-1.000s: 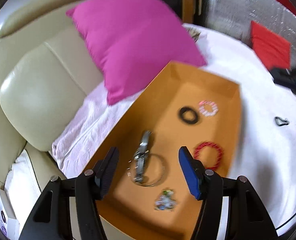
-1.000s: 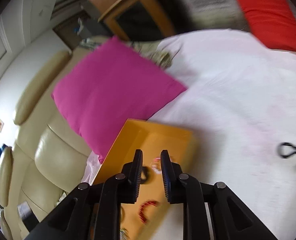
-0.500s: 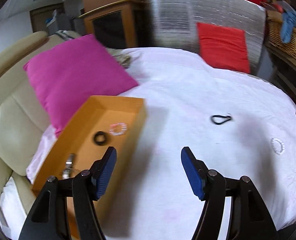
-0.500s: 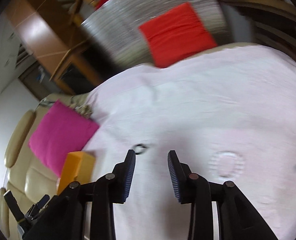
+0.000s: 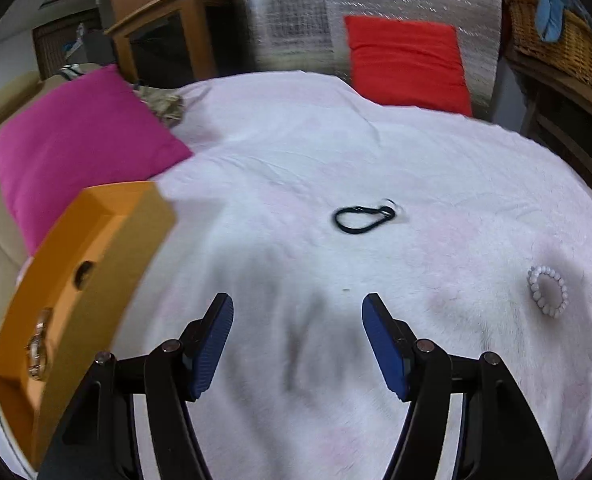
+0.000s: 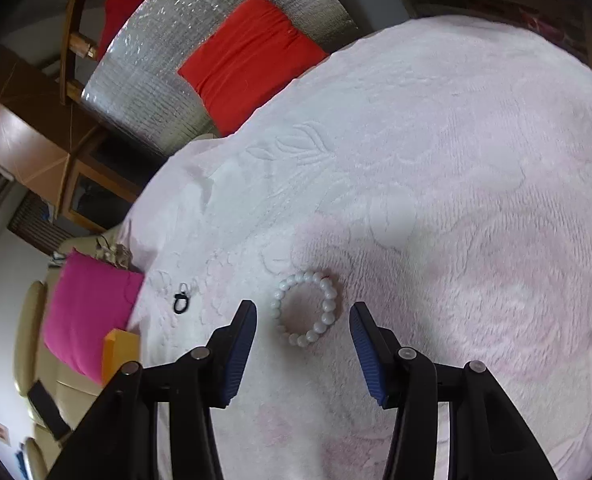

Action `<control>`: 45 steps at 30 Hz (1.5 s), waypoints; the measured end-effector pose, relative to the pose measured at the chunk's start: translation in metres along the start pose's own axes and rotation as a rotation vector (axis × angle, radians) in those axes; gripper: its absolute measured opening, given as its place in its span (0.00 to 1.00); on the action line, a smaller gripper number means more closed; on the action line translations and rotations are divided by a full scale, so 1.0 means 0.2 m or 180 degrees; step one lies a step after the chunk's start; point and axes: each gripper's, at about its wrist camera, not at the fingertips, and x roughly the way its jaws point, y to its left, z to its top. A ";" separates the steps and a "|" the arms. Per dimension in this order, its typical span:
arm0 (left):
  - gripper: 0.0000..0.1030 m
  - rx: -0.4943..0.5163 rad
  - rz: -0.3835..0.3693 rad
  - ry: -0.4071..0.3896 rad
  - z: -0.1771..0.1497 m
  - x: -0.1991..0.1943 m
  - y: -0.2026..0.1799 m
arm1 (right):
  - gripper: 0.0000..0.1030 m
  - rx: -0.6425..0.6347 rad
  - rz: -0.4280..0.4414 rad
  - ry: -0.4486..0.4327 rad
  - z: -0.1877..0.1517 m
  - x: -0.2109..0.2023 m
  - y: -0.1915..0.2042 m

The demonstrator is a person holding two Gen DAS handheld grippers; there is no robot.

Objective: Organize jewelry

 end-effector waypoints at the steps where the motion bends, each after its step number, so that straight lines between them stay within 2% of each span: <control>1: 0.66 0.0018 -0.0008 0.0016 0.00 0.03 -0.02 | 0.50 -0.0047 0.0011 0.0038 0.00 0.02 0.01; 3: 0.66 0.0037 -0.0003 0.0107 0.02 0.11 -0.05 | 0.47 -0.0181 -0.0055 0.0127 0.01 0.08 0.03; 4: 0.66 0.0003 -0.0033 0.0186 0.05 0.15 -0.06 | 0.37 -0.0247 -0.0134 0.0141 0.01 0.11 0.04; 5: 0.66 -0.0033 -0.0089 0.0208 0.07 0.17 -0.06 | 0.33 -0.0330 -0.0254 0.0164 0.01 0.15 0.06; 11: 0.66 -0.0095 -0.0127 0.0141 0.23 0.35 0.01 | 0.32 -0.0449 -0.0606 0.0183 0.04 0.28 0.06; 13: 0.66 -0.0150 -0.0172 0.0089 0.27 0.41 0.04 | 0.24 -0.0465 -0.0682 0.0224 0.04 0.33 0.05; 20: 0.66 -0.0071 -0.0550 0.0074 0.32 0.56 -0.04 | 0.18 -0.0926 -0.1119 0.0128 -0.03 0.37 0.17; 22: 0.66 -0.0022 -0.0663 0.0084 0.32 0.57 -0.09 | 0.13 -0.0957 -0.1101 0.0130 -0.04 0.37 0.18; 25: 0.66 0.0058 -0.0880 0.0106 0.31 0.56 -0.15 | 0.13 -0.0949 -0.1076 0.0150 -0.05 0.36 0.18; 28: 0.69 0.0174 -0.0953 0.0134 0.30 0.56 -0.20 | 0.13 -0.0924 -0.1037 0.0170 -0.05 0.36 0.17; 30: 0.69 0.0148 -0.1109 0.0270 0.28 0.58 -0.21 | 0.13 -0.0911 -0.1021 0.0177 -0.06 0.36 0.17; 33: 0.69 0.0118 -0.1202 0.0218 0.28 0.55 -0.20 | 0.13 -0.0914 -0.1008 0.0176 -0.07 0.35 0.16; 35: 0.61 0.0141 -0.1269 0.0122 0.27 0.51 -0.20 | 0.13 -0.0911 -0.0998 0.0174 -0.07 0.35 0.16; 37: 0.37 0.0130 -0.1366 0.0114 0.27 0.49 -0.19 | 0.13 -0.0898 -0.0990 0.0172 -0.07 0.35 0.16; 39: 0.23 0.0117 -0.1458 0.0149 0.27 0.48 -0.19 | 0.13 -0.0888 -0.0984 0.0168 -0.08 0.33 0.15; 42: 0.13 0.0159 -0.1543 0.0167 0.26 0.47 -0.20 | 0.13 -0.0881 -0.0992 0.0158 -0.08 0.34 0.16; 45: 0.12 0.0156 -0.1677 0.0147 0.27 0.42 -0.19 | 0.13 -0.0879 -0.0993 0.0157 -0.08 0.34 0.16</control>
